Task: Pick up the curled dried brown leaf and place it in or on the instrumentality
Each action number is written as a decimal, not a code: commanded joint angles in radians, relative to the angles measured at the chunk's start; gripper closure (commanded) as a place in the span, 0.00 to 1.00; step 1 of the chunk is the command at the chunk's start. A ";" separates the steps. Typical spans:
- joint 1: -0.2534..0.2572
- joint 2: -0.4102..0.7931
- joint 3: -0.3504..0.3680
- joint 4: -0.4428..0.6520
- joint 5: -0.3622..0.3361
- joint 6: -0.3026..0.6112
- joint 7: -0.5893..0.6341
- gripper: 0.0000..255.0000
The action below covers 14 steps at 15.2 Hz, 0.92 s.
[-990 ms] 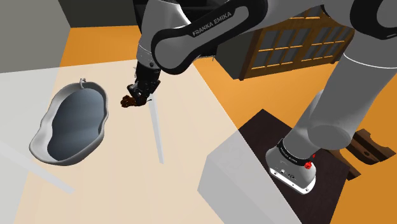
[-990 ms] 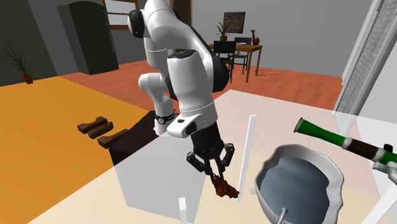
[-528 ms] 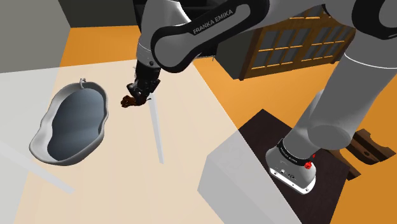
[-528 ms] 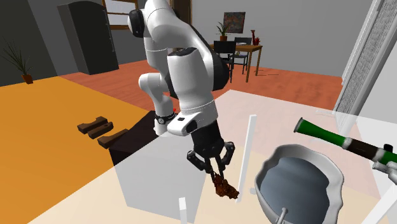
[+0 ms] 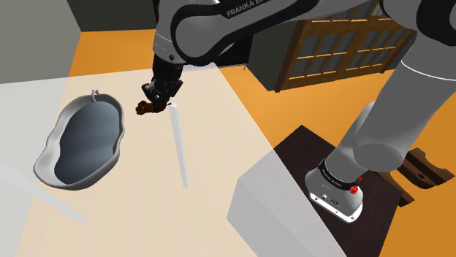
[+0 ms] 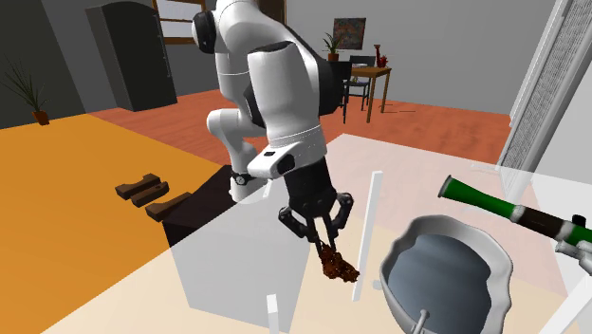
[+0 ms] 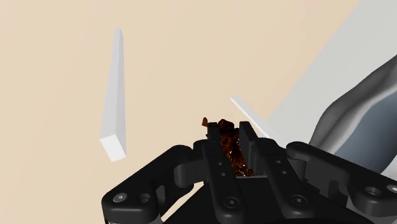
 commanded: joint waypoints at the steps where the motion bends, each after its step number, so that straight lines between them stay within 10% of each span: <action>1: -0.002 -0.011 -0.001 0.016 0.001 -0.026 0.002 1.00; 14: -0.008 -0.057 -0.004 0.139 0.001 -0.192 0.023 1.00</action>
